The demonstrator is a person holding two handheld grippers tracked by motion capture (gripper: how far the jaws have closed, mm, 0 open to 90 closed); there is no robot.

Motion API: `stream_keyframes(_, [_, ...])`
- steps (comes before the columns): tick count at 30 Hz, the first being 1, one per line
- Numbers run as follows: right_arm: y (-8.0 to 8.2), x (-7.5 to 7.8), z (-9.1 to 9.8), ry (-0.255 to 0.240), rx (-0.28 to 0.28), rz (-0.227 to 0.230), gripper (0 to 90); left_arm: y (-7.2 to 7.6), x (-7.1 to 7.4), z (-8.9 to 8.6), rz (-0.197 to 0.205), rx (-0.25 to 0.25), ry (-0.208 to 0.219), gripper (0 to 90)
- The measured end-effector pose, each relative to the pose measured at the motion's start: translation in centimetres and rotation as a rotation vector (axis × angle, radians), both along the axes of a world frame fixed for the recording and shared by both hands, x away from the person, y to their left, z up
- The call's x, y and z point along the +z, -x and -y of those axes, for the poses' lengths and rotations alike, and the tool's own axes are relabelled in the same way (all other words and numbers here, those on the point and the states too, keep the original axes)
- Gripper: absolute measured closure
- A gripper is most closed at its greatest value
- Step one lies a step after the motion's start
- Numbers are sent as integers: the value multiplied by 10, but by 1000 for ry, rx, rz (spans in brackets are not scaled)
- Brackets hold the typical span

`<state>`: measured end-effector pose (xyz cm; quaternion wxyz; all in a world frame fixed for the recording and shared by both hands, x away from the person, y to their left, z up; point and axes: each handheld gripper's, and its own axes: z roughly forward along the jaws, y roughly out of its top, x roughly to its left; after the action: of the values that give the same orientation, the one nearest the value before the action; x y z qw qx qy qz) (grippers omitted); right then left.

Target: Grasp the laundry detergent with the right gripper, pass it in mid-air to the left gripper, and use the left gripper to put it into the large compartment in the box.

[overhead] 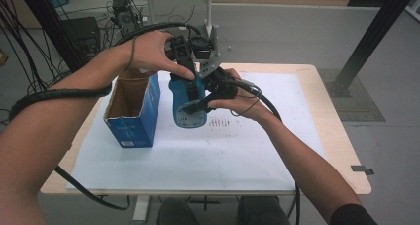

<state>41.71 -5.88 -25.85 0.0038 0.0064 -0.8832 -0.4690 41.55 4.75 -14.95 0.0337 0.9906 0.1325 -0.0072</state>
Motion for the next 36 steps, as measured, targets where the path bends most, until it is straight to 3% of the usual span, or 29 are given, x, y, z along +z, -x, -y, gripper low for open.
stream_keyframes(36, [2, 5, 5, -8, -14, 5, 443, 1, 1, 8, 9, -15, 5, 59])
